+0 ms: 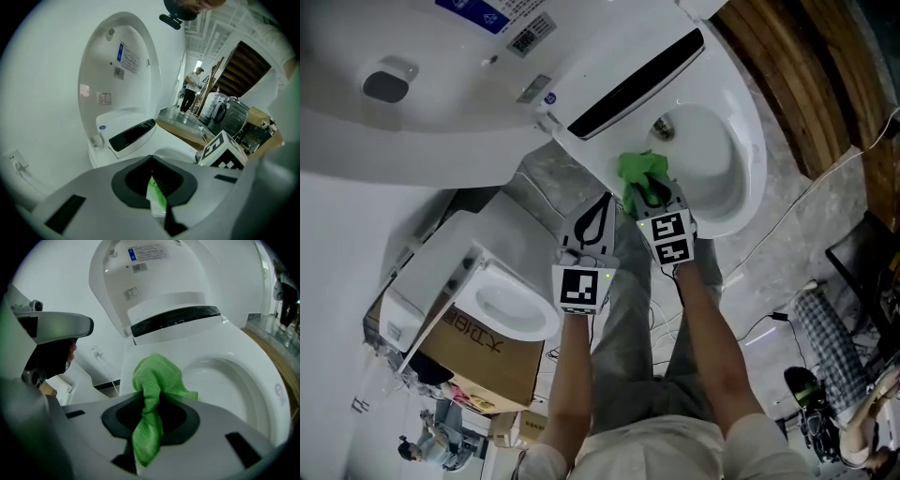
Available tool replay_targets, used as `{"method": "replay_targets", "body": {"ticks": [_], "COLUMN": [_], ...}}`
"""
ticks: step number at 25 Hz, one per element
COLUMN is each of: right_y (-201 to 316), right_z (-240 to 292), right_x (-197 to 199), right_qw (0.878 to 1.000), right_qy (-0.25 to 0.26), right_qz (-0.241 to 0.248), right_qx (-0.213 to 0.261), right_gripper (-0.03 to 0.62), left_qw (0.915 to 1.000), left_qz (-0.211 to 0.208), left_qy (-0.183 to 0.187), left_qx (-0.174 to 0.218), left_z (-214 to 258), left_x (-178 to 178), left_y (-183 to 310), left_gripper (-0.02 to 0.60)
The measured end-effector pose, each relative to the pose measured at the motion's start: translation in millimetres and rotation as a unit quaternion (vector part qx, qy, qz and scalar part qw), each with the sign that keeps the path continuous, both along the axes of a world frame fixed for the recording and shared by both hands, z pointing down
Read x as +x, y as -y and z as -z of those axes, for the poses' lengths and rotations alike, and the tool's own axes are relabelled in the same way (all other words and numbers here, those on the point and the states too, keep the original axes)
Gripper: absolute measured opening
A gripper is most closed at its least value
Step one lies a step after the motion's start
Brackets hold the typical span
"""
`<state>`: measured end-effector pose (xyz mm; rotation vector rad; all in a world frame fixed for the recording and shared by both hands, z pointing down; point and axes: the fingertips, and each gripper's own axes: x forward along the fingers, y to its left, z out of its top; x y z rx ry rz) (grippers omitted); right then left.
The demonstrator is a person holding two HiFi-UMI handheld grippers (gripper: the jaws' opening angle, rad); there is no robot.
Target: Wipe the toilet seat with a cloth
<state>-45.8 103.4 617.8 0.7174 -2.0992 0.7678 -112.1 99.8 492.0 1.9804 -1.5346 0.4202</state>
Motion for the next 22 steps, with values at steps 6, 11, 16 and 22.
{"method": "replay_targets", "body": {"ticks": [6, 11, 16, 22], "right_y": [-4, -12, -21, -34], "right_z": [1, 0, 0, 0], "right_x": [3, 13, 22, 39], "right_qw": [1.0, 0.999, 0.998, 0.996], "right_qy": [0.006, 0.013, 0.015, 0.022], "right_qz": [0.022, 0.036, 0.06, 0.086], "right_qx": [0.008, 0.008, 0.008, 0.004], "right_gripper": [0.095, 0.095, 0.095, 0.095], "left_qw": [0.9994, 0.9985, 0.9976, 0.9957], "left_qz": [0.03, 0.049, 0.062, 0.082], "left_qy": [0.013, 0.018, 0.02, 0.021], "left_qx": [-0.01, -0.017, -0.021, -0.037], "left_z": [-3, -4, -6, -15], "left_x": [-3, 7, 24, 43], "left_y": [-14, -24, -31, -43], "left_gripper": [0.012, 0.012, 0.012, 0.012]}}
